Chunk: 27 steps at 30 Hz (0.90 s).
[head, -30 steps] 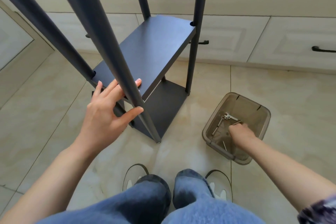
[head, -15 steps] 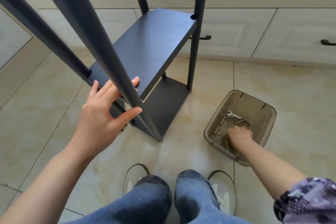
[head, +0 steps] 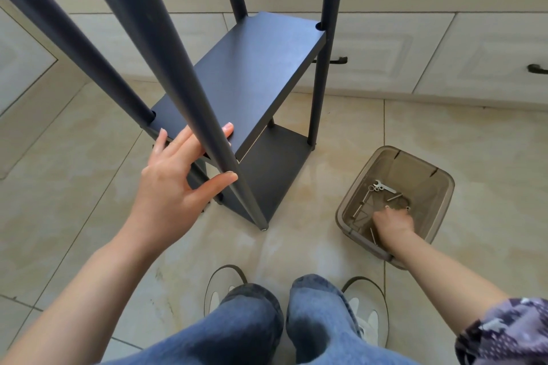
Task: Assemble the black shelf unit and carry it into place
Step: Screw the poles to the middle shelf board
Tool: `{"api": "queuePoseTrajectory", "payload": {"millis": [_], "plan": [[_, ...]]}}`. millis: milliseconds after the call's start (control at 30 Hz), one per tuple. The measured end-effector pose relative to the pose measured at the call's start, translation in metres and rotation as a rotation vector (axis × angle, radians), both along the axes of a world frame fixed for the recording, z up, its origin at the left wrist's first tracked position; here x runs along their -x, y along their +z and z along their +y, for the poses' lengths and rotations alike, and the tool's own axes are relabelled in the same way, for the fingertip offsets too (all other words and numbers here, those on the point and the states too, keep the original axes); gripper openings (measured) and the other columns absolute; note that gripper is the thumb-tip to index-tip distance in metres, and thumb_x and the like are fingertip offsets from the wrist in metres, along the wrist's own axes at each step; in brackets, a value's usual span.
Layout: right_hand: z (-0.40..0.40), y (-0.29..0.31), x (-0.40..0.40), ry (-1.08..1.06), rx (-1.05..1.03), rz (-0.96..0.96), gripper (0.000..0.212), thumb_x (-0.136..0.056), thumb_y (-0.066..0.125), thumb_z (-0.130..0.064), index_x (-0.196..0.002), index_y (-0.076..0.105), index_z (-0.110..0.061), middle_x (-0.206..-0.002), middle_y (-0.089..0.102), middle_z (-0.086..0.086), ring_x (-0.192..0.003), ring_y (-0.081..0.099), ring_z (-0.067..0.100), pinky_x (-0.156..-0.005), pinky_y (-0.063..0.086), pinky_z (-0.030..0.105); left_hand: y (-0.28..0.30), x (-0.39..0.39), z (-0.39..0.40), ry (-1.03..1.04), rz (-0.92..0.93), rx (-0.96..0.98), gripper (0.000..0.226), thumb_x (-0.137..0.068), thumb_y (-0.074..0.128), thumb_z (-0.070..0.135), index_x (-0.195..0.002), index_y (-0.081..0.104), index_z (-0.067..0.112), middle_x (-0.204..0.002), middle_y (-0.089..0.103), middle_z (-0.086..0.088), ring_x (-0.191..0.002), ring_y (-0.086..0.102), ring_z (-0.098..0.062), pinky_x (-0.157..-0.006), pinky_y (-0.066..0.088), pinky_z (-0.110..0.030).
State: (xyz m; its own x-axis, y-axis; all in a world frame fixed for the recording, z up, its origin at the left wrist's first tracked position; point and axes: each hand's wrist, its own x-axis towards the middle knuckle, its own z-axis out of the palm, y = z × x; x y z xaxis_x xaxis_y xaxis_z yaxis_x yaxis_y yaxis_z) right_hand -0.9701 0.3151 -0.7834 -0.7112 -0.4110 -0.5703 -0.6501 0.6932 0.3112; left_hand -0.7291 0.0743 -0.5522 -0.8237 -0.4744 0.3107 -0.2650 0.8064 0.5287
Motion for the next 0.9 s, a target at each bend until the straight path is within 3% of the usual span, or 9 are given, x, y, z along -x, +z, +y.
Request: {"api": "queuePoseTrajectory", "payload": {"millis": [133,200,267,333,367,533,633,733,900], "plan": [[-0.004,0.011,-0.001,-0.051,0.089,-0.054,0.037,-0.094,0.048,0.002,-0.129,0.058,-0.006,-0.128,0.055,0.015,-0.121,0.056,0.034,-0.092,0.050,0.037,-0.002,0.001,-0.001,-0.001,0.002,-0.013,0.044,-0.092,0.066,0.045,-0.130,0.061,0.024,-0.140,0.056,0.018,-0.132,0.024,0.027,-0.125,0.007,-0.042],[-0.009,0.020,0.000,-0.054,0.162,-0.083,0.036,-0.091,0.049,0.006,-0.124,0.058,-0.002,-0.124,0.055,0.018,-0.118,0.057,0.037,-0.092,0.049,0.040,-0.001,0.001,-0.001,0.008,-0.008,-0.038,0.048,-0.089,0.064,0.046,-0.132,0.059,0.026,-0.142,0.057,0.017,-0.139,0.034,0.011,-0.126,0.004,-0.038],[-0.012,0.032,0.001,-0.043,0.273,-0.104,0.026,-0.088,0.046,0.010,-0.107,0.059,0.000,-0.113,0.055,0.020,-0.111,0.060,0.039,-0.089,0.049,0.042,0.000,0.001,0.000,0.012,-0.021,-0.058,0.053,-0.086,0.062,0.046,-0.136,0.058,0.028,-0.140,0.059,0.014,-0.139,0.045,-0.007,-0.125,0.002,-0.032],[-0.014,0.047,0.003,-0.033,0.405,-0.088,0.016,-0.088,0.046,0.011,-0.083,0.051,-0.003,-0.095,0.051,0.016,-0.097,0.062,0.037,-0.077,0.050,0.040,0.001,0.002,0.001,0.016,-0.029,-0.072,0.058,-0.085,0.061,0.047,-0.141,0.055,0.031,-0.136,0.062,0.011,-0.137,0.049,-0.012,-0.125,0.001,-0.029],[-0.014,0.054,0.003,-0.036,0.486,-0.070,0.018,-0.091,0.048,0.007,-0.079,0.046,-0.005,-0.090,0.049,0.014,-0.090,0.060,0.035,-0.072,0.047,0.039,0.000,0.002,0.002,0.018,-0.031,-0.077,0.060,-0.085,0.060,0.048,-0.142,0.053,0.033,-0.135,0.062,0.011,-0.136,0.050,-0.012,-0.125,0.001,-0.029],[-0.020,0.107,-0.013,-0.215,1.006,-0.121,0.018,-0.102,0.050,-0.022,-0.096,0.057,-0.006,-0.089,0.061,0.007,-0.080,0.059,0.024,-0.070,0.050,0.037,0.003,0.003,0.004,0.030,-0.047,-0.108,0.057,-0.085,0.061,0.047,-0.141,0.051,0.038,-0.137,0.062,0.010,-0.135,0.051,-0.011,-0.127,0.001,-0.036],[-0.040,0.150,-0.037,-0.408,1.248,-0.398,0.019,-0.102,0.050,-0.023,-0.096,0.060,-0.008,-0.082,0.071,0.002,-0.074,0.069,0.016,-0.069,0.056,0.029,0.004,0.004,0.006,0.039,-0.041,-0.116,0.056,-0.089,0.071,0.031,-0.141,0.051,0.037,-0.137,0.062,0.009,-0.136,0.051,-0.017,-0.127,0.002,-0.041],[-0.068,0.188,-0.064,-0.658,1.461,-0.817,0.024,-0.105,0.044,-0.022,-0.094,0.058,-0.006,-0.085,0.075,0.009,-0.074,0.073,0.014,-0.065,0.059,0.023,0.004,-0.001,0.010,0.031,-0.040,-0.100,0.054,-0.089,0.073,0.023,-0.139,0.053,0.033,-0.124,0.068,0.012,-0.134,0.054,-0.024,-0.124,0.001,-0.037],[-0.102,0.235,-0.096,-0.938,1.576,-1.327,0.029,-0.107,0.038,-0.025,-0.099,0.055,-0.003,-0.102,0.074,0.018,-0.096,0.073,0.030,-0.086,0.058,0.040,0.002,-0.014,0.016,0.014,-0.060,-0.038,0.041,-0.088,0.073,0.030,-0.125,0.066,0.015,-0.121,0.070,0.007,-0.134,0.054,-0.023,-0.122,0.001,-0.035]]}}
